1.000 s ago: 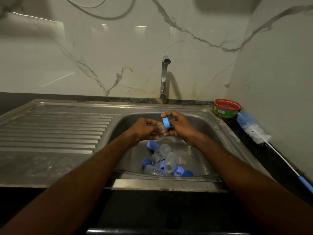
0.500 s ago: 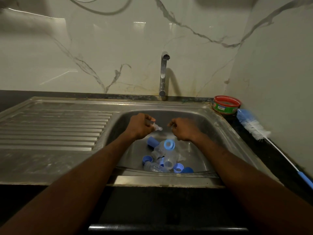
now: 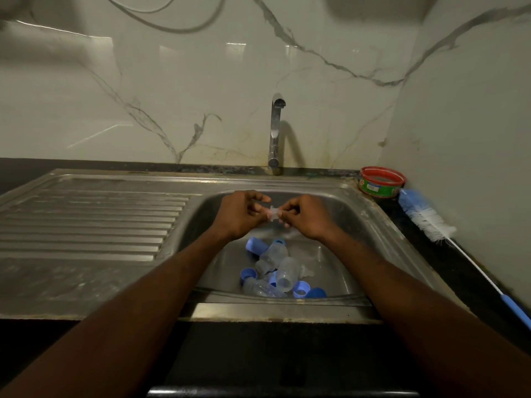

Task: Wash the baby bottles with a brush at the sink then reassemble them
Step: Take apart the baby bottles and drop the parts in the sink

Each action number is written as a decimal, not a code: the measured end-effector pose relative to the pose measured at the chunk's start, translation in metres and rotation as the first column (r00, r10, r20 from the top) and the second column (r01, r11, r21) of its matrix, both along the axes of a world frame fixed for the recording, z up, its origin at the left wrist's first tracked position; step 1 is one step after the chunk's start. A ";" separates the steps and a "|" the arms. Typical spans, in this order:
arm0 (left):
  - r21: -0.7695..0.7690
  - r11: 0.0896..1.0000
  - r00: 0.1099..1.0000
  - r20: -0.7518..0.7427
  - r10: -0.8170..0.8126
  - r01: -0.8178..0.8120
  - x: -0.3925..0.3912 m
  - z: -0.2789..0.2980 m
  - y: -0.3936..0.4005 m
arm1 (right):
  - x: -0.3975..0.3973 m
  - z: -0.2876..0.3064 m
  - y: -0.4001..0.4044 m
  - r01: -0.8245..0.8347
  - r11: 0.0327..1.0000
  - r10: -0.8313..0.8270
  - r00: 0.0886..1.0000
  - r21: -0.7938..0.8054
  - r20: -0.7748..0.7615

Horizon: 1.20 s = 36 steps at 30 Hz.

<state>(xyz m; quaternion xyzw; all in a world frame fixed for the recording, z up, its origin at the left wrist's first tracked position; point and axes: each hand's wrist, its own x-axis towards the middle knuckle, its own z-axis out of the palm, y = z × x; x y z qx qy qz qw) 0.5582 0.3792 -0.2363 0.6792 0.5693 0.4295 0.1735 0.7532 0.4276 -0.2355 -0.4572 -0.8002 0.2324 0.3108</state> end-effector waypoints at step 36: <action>0.069 0.959 0.944 -0.168 0.284 -0.277 -0.006 -0.001 0.000 | -0.010 0.004 -0.008 -0.126 0.992 0.124 0.991 0.019 0.050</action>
